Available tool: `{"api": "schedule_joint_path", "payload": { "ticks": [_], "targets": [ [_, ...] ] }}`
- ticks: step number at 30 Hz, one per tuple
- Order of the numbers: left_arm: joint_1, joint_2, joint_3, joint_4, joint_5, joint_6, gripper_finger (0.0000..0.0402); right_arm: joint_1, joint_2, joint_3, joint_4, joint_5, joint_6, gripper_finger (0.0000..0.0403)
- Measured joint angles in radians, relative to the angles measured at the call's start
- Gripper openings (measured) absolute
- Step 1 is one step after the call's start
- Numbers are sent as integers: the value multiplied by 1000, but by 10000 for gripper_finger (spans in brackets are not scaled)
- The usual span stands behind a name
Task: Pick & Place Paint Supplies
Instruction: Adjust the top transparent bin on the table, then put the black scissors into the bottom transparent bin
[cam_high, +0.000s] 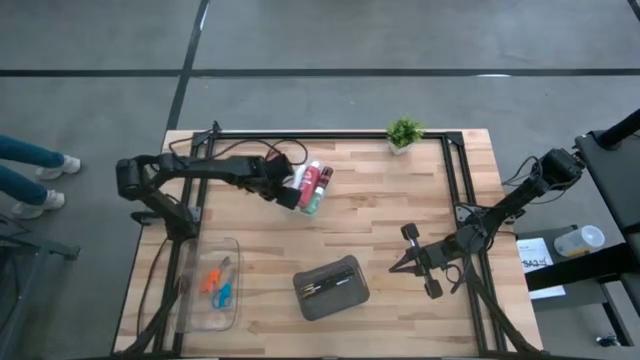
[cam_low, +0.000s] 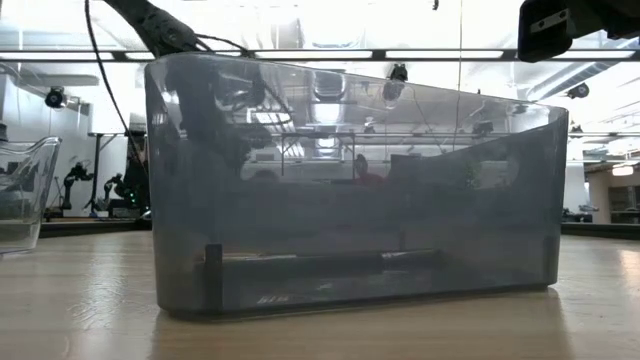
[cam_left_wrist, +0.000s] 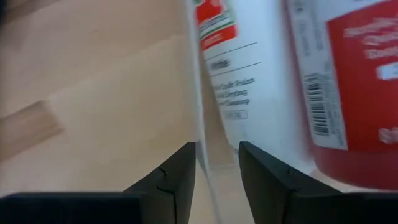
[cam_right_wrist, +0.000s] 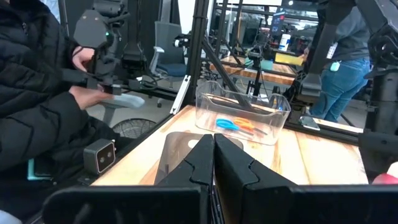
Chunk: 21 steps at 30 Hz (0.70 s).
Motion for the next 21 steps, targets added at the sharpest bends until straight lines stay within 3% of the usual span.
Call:
{"api": "schedule_joint_path", "payload": {
  "ticks": [7,17,21],
  "targets": [
    [-14,14,90,-81,-33,47,131,0,0,0,0,0,0,8],
    [-14,-127,135,-213,-348,68,131,0,0,0,0,0,0,8],
    [-6,-143,110,-229,-378,72,131,-1,0,0,0,0,0,8]
  ]
}}
